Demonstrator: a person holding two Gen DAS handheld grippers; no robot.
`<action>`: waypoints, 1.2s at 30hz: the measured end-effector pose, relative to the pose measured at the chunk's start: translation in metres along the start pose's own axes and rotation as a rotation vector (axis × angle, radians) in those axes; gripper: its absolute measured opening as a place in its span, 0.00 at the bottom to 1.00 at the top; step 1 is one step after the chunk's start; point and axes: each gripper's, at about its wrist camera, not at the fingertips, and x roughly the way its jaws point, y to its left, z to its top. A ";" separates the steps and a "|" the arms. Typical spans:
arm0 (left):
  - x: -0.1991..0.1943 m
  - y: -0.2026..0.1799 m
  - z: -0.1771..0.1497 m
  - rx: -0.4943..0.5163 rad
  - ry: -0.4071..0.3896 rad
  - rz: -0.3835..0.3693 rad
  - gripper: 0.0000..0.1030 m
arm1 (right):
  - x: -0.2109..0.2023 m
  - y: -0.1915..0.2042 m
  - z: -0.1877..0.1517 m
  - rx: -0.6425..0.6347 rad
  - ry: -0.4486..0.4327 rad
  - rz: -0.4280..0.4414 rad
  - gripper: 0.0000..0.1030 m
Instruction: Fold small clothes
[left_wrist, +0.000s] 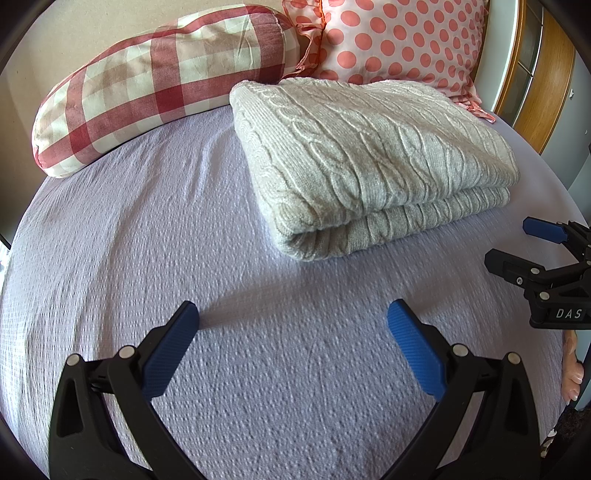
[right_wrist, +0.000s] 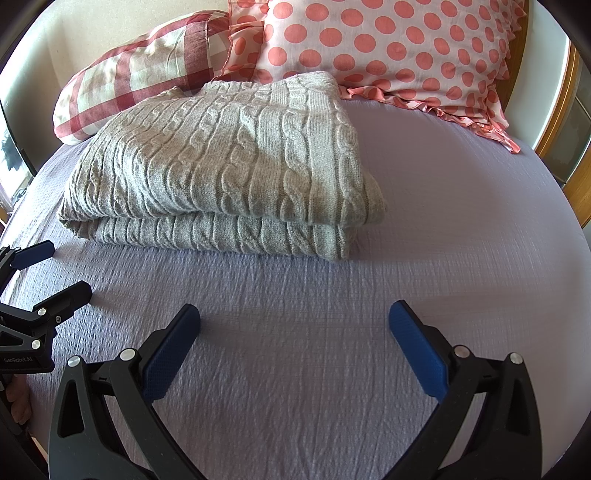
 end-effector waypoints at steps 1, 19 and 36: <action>0.000 0.000 0.000 0.000 0.000 0.000 0.98 | 0.000 0.000 0.000 0.000 0.000 0.000 0.99; 0.002 0.000 0.002 0.008 0.026 -0.005 0.98 | 0.000 0.000 0.000 0.001 0.000 0.000 0.99; 0.003 -0.001 0.002 0.012 0.026 -0.006 0.98 | 0.000 0.000 0.000 0.001 0.000 0.000 0.99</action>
